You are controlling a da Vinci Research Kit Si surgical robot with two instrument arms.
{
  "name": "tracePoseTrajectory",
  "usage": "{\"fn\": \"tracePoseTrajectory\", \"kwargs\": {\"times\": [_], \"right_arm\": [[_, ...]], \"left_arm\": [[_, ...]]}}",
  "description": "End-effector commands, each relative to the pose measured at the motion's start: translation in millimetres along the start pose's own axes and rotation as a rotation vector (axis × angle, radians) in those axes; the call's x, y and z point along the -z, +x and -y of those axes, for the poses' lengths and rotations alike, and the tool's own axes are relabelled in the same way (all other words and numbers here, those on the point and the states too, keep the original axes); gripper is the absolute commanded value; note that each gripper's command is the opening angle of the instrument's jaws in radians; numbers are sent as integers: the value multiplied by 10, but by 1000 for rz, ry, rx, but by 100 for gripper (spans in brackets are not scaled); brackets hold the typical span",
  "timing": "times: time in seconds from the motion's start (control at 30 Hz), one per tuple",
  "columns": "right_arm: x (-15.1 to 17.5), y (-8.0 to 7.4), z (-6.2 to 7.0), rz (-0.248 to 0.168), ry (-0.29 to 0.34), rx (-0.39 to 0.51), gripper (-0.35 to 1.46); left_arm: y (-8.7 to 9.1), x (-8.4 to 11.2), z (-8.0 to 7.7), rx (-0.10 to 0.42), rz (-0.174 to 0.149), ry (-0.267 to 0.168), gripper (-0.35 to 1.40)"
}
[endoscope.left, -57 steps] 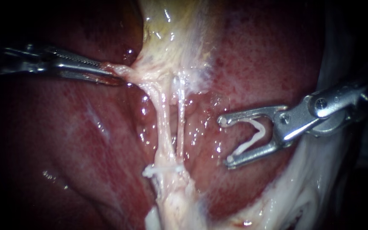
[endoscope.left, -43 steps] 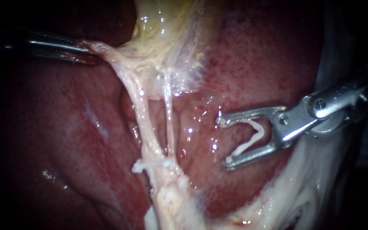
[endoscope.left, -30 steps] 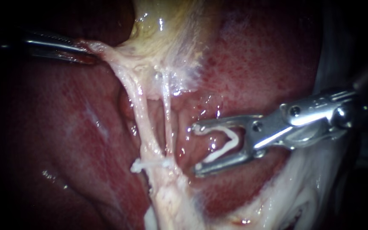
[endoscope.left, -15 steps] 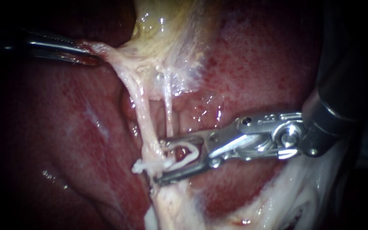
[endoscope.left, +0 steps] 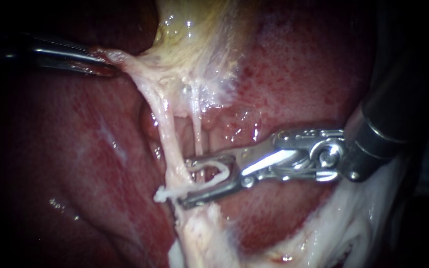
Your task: Clipping second clip left tube
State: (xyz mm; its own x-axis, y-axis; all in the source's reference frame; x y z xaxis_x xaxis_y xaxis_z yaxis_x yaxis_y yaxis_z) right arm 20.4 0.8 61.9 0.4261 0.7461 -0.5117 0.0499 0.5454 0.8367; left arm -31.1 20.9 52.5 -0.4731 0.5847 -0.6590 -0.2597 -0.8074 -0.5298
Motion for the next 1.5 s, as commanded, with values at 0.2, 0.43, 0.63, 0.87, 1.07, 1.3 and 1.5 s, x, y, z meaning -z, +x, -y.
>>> {"fn": "tracePoseTrajectory", "kwargs": {"times": [0.2, 0.43, 0.63, 0.87, 1.07, 1.3, 1.5], "right_arm": [[-14, 8, -2, -9, 29, -34, 49], [-33, 10, -4, 0, 85, -45, 49], [-38, 14, 10, -45, 151, -64, 49], [-38, 27, 32, -88, 197, -86, 48], [-34, 26, 31, -89, 196, -92, 38], [-25, 21, 29, -86, 202, -132, 3], [-24, 22, 30, -61, 240, -173, -35]], "left_arm": [[0, 0, 1, 0, 0, 0, -35], [-1, -1, 0, 0, 0, 0, -35], [-1, -1, 0, -1, 0, 0, -35], [-1, -1, 1, -1, 0, 0, -35], [-1, -1, 1, -1, 0, 0, -35], [-1, -1, 0, 0, 0, 0, -35], [-1, -1, 1, 0, 0, 0, -35]]}}
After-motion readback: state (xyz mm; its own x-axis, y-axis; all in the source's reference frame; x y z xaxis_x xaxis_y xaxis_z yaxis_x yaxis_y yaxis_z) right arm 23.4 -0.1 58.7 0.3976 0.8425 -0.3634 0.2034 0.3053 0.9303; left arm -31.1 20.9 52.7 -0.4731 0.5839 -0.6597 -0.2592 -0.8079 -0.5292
